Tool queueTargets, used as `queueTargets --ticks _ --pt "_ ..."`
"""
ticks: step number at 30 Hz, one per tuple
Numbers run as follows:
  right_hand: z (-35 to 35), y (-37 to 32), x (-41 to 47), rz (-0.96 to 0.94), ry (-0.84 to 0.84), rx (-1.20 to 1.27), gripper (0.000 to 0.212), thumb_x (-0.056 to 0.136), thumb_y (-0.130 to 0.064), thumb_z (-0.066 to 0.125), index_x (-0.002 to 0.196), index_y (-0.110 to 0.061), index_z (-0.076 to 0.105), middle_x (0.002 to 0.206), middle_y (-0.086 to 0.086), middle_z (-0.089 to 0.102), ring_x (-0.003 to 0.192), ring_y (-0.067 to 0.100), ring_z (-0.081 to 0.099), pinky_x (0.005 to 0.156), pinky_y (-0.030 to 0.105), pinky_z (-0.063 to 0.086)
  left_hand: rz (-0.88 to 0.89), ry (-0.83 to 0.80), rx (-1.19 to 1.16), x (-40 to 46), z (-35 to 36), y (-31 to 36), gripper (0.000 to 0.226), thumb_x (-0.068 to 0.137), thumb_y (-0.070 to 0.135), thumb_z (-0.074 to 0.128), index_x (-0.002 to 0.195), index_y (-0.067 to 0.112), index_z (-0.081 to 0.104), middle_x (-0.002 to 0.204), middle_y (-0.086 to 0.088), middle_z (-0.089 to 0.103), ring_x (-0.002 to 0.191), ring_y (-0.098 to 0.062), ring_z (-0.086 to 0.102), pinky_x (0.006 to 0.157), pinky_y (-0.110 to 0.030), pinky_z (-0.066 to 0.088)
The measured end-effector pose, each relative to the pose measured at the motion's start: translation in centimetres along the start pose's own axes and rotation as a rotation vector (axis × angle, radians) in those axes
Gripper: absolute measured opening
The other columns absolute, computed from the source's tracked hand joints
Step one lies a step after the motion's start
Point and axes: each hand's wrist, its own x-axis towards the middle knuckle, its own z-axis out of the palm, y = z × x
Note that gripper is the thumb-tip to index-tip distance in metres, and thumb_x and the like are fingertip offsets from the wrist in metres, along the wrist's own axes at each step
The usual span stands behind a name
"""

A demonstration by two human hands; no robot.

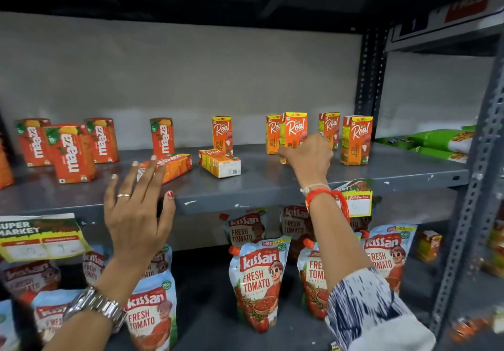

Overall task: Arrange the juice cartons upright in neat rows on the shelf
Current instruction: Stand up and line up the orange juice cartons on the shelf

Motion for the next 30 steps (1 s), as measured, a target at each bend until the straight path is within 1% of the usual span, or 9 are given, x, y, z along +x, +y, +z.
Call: queueTargets --ticks 10,14,16,19,20,22,25,27,30 --pt "0.5 -0.1 0.1 0.011 -0.142 -0.095 0.082 0.056 -0.041 0.087 0.118 -0.001 0.05 0.116 0.013 0.061 0.11 0.03 0.06 0.087 0.039 0.051 -0.016 0.01 0.008 -0.1 0.2 0.0 0.049 0.097 0.036 0.031 0.134 0.009 0.049 0.138 -0.008 0.052 0.131 -0.026 0.044 0.112 -0.044 0.023" --pt "0.0 -0.3 -0.9 0.007 -0.213 -0.102 0.097 0.058 -0.04 0.087 0.13 0.001 0.038 0.131 0.015 0.048 0.124 0.032 0.046 0.097 0.04 0.043 -0.029 -0.019 -0.002 0.0 -0.2 0.0 0.053 0.097 0.039 0.029 0.138 0.01 0.044 0.143 -0.007 0.047 0.135 -0.025 0.038 0.114 -0.044 0.018" --pt "0.0 -0.9 -2.4 -0.053 -0.106 -0.099 0.092 0.062 -0.039 0.084 0.13 0.003 0.038 0.135 0.017 0.041 0.126 0.036 0.039 0.101 0.042 0.038 -0.046 -0.035 0.001 0.0 -0.3 -0.4 0.056 0.096 0.042 0.029 0.141 0.012 0.039 0.146 -0.006 0.042 0.139 -0.024 0.033 0.116 -0.043 0.014" --pt "0.5 -3.1 -5.8 -0.299 0.188 0.046 0.069 0.073 -0.031 0.076 0.123 0.006 0.045 0.129 0.021 0.045 0.121 0.039 0.041 0.102 0.046 0.038 -0.088 -0.054 0.036 0.0 -0.8 -1.9 0.058 0.095 0.045 0.026 0.143 0.013 0.035 0.148 -0.005 0.04 0.14 -0.022 0.029 0.117 -0.041 0.007" --pt "0.8 -4.2 -6.7 -0.337 0.14 0.086 0.064 0.077 -0.034 0.072 0.121 0.006 0.047 0.126 0.02 0.048 0.119 0.038 0.043 0.101 0.046 0.039 -0.097 -0.066 0.049 0.0 -1.0 -2.6 0.059 0.095 0.046 0.025 0.143 0.013 0.035 0.148 -0.005 0.04 0.14 -0.022 0.028 0.117 -0.038 0.004" --pt "1.8 -6.2 -7.5 -0.32 -0.114 0.103 0.062 0.078 -0.044 0.068 0.116 0.002 0.053 0.12 0.018 0.055 0.116 0.035 0.048 0.098 0.042 0.041 -0.082 -0.088 0.065 0.0 -1.4 -3.6 0.06 0.095 0.046 0.024 0.143 0.012 0.035 0.147 -0.007 0.041 0.14 -0.023 0.029 0.118 -0.034 -0.001" --pt "3.4 -7.7 -7.6 -0.257 -0.402 -0.038 0.054 0.073 -0.045 0.071 0.106 -0.003 0.061 0.112 0.015 0.063 0.111 0.032 0.055 0.093 0.04 0.048 -0.017 -0.115 0.084 -0.4 -1.6 -4.0 0.059 0.096 0.044 0.023 0.143 0.01 0.035 0.148 -0.009 0.039 0.14 -0.024 0.03 0.118 -0.04 0.004" --pt "4.0 -7.8 -7.6 -0.213 -0.438 -0.06 0.049 0.074 -0.038 0.072 0.106 -0.004 0.061 0.111 0.015 0.065 0.111 0.033 0.056 0.089 0.038 0.05 -0.013 -0.122 0.079 -0.5 -1.6 -3.9 0.06 0.096 0.043 0.022 0.141 0.008 0.038 0.146 -0.01 0.042 0.138 -0.025 0.034 0.117 -0.042 0.01" --pt "4.4 -7.6 -8.0 -0.166 -0.35 0.008 0.039 0.074 -0.033 0.073 0.095 -0.004 0.059 0.106 0.017 0.065 0.103 0.034 0.059 0.071 0.031 0.044 -0.009 -0.121 0.061 -0.4 -1.8 -3.9 0.059 0.096 0.042 0.024 0.138 0.006 0.043 0.142 -0.011 0.047 0.135 -0.026 0.039 0.116 -0.041 0.016"
